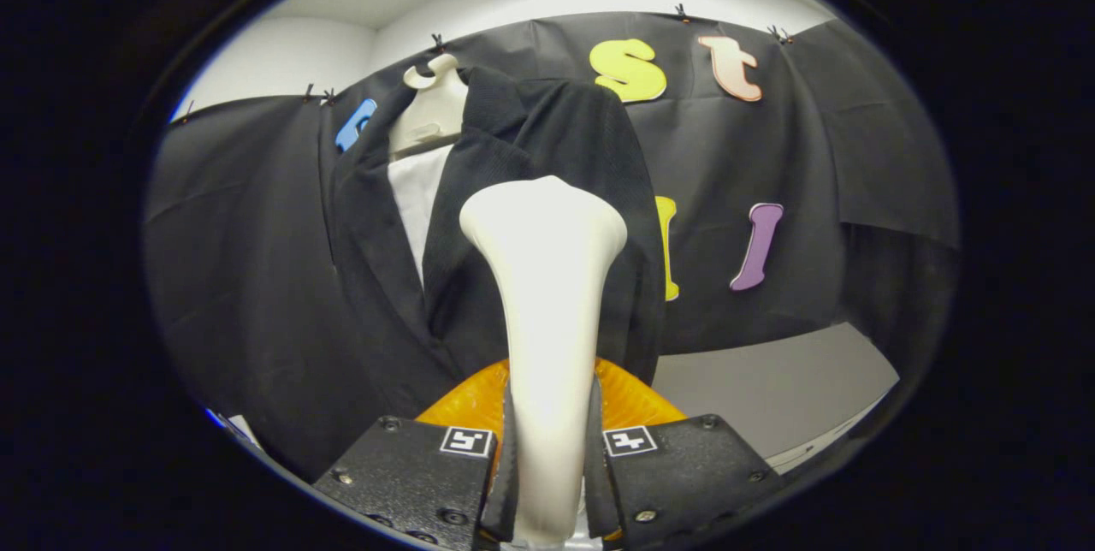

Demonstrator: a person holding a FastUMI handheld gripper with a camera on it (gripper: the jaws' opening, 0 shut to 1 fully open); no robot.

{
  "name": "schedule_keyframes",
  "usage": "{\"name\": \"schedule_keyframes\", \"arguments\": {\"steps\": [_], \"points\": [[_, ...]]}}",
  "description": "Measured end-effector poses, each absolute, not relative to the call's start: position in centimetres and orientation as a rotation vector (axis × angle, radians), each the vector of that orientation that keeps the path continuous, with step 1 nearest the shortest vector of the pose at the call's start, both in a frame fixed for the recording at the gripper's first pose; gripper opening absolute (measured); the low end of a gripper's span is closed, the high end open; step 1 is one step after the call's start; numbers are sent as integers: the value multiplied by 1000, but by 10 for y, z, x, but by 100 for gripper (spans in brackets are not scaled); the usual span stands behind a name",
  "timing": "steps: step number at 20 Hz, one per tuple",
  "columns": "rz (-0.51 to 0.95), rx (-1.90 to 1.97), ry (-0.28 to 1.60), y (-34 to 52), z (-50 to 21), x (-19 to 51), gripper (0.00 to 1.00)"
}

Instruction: Iron the clothes twice with a garment steamer, once on the left side and once on the right side.

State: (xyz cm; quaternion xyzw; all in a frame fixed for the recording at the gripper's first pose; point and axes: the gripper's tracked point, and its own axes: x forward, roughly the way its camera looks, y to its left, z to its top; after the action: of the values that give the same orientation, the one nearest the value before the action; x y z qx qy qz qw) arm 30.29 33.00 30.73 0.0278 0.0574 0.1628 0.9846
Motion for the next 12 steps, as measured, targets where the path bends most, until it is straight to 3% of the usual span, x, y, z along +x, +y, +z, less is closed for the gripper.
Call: {"name": "schedule_keyframes", "arguments": {"steps": [12], "points": [[332,46,189,340,238,294,34]]}}
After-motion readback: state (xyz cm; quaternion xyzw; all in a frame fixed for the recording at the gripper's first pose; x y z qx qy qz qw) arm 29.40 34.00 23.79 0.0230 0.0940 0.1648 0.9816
